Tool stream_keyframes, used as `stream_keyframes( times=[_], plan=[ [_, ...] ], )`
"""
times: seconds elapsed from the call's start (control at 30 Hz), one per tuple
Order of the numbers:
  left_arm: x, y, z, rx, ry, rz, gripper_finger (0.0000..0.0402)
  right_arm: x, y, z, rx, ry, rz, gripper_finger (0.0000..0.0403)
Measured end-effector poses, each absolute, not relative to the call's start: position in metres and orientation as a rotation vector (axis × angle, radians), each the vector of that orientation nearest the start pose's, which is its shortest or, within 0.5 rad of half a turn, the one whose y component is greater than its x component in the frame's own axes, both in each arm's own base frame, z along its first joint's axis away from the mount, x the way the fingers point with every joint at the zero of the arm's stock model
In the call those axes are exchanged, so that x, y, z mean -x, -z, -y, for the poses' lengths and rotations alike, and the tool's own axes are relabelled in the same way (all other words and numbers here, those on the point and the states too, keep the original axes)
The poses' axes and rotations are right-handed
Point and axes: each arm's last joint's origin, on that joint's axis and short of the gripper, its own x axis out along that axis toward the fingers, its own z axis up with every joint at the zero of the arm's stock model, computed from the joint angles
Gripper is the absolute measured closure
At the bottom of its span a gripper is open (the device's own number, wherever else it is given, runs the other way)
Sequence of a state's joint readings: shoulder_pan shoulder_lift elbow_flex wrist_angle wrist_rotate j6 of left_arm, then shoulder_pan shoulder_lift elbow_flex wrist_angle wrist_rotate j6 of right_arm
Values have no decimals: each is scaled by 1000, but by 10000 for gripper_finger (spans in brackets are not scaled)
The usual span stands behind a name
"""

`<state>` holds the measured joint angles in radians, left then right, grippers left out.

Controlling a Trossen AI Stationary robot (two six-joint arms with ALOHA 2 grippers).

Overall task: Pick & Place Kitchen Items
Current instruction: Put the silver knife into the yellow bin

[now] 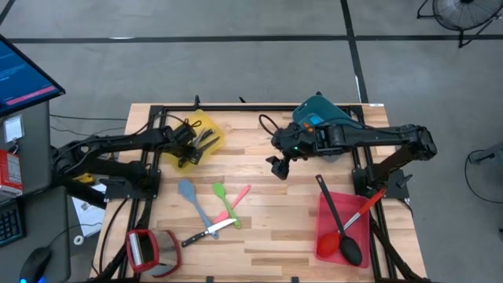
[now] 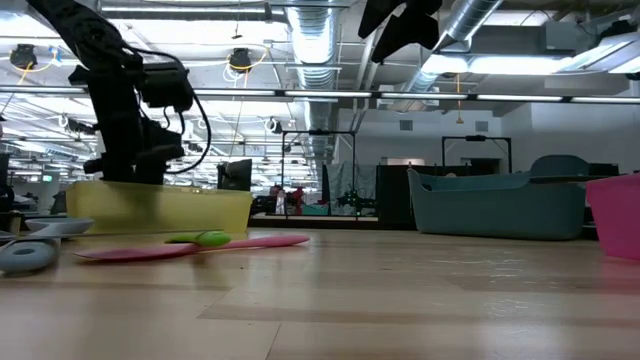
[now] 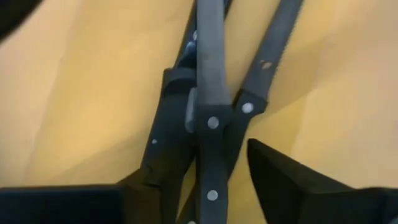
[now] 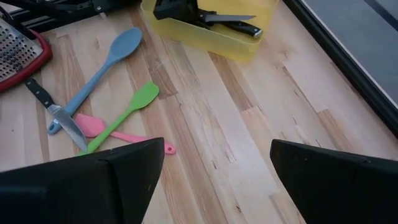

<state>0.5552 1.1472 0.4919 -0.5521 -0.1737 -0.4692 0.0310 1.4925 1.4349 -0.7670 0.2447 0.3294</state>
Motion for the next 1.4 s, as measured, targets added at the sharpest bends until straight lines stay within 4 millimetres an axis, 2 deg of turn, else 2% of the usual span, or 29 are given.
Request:
stream_keyframes(
  times=[0.17, 0.27, 0.4, 0.53, 0.67, 0.8, 1.0, 1.27, 1.4],
  plan=[
    [-143, -167, -94, 643, -877, -946, 182, -313, -342, 0, -199, 341, -774, 112],
    [-141, -185, -91, 658, -819, -851, 165, -313, -342, 1, -201, 344, -774, 112],
    [-138, -219, -84, 643, -684, -678, 170, -313, -342, 2, -202, 346, -774, 112],
    [-135, -252, -68, 620, -474, -493, 182, -313, -342, 2, -202, 347, -774, 112],
    [-136, -267, -42, 628, -170, -440, 185, -312, -342, 2, -203, 343, -778, 112],
    [-139, -269, -14, 601, 73, -496, 185, -312, -341, 1, -203, 341, -787, 112],
    [-155, -256, 18, 543, 140, -637, 184, -312, -341, 1, -203, 341, -788, 112],
    [-170, -222, 76, 516, 311, -957, 184, -311, -341, 1, -202, 341, -795, 112],
    [-172, -205, 99, 514, 308, -1085, 184, -311, -341, 1, -203, 338, -796, 112]
  ],
)
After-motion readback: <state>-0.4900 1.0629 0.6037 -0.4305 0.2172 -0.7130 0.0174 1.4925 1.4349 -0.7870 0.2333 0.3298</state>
